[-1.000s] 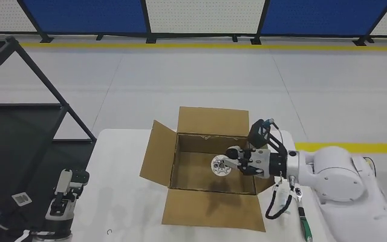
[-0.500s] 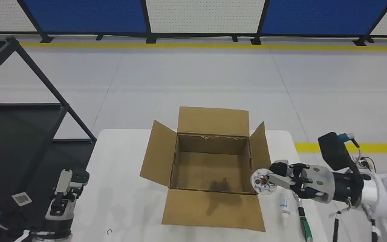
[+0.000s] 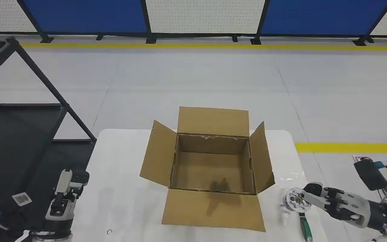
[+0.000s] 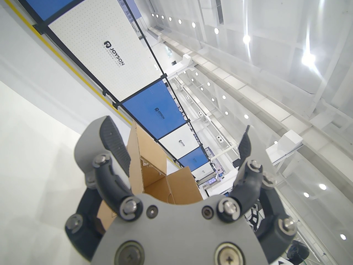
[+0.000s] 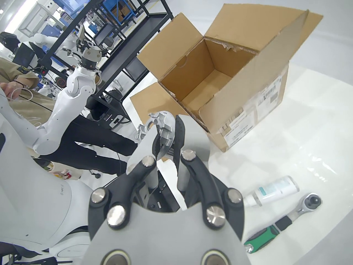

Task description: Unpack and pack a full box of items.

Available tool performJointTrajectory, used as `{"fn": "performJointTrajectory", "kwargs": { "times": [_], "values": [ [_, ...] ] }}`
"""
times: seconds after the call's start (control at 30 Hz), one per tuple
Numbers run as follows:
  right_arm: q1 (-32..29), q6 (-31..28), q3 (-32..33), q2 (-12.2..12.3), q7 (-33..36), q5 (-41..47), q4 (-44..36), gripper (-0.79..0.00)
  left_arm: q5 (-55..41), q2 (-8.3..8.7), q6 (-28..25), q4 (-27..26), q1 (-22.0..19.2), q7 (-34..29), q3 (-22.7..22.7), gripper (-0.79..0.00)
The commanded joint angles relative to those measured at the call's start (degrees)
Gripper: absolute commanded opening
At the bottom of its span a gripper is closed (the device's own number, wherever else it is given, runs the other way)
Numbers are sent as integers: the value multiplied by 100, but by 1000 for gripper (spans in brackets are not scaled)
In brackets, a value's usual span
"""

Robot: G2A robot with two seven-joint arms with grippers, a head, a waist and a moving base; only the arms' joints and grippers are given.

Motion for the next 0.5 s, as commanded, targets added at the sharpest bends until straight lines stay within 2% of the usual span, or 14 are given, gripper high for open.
{"fn": "performJointTrajectory", "kwargs": {
  "times": [0.0,0.23,0.47],
  "values": [
    [-219,-164,-43,74,-164,92,176,-785,0,0,0,0,0,0,0,0],
    [-812,-719,-517,437,-717,36,780,-785,0,0,0,0,0,0,0,0],
    [-908,-1550,-1441,880,-1548,-250,1608,-785,0,0,0,0,0,0,0,0]
  ]
}}
